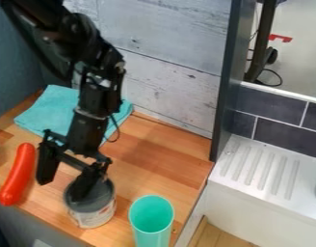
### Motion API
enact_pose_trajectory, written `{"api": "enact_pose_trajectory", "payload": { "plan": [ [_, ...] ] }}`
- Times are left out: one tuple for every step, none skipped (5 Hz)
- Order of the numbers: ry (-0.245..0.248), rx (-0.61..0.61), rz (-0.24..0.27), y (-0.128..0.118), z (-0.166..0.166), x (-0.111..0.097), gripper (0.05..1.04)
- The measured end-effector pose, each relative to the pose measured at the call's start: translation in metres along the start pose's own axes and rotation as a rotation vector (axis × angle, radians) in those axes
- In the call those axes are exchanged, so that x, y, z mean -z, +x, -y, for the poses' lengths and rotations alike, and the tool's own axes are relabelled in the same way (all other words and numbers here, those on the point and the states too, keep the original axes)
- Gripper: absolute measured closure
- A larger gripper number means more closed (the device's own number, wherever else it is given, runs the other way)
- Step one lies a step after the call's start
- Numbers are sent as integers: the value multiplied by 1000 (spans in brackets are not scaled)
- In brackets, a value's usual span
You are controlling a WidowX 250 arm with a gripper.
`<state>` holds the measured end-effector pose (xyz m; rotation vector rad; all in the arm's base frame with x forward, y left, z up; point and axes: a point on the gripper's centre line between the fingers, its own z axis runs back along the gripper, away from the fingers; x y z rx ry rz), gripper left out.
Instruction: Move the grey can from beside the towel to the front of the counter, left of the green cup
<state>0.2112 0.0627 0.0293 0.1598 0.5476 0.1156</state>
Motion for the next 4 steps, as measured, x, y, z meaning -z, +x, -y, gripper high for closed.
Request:
{"api": "enact_pose_trajectory", "payload": {
  "plan": [
    [-4,-3,24,-2,0,-2,83],
    [-28,-13,197,-4,-8,-30,83],
    [-28,-44,349,-12,-15,-63,83],
    [-27,-74,458,-31,-22,-91,83]
  ]
}}
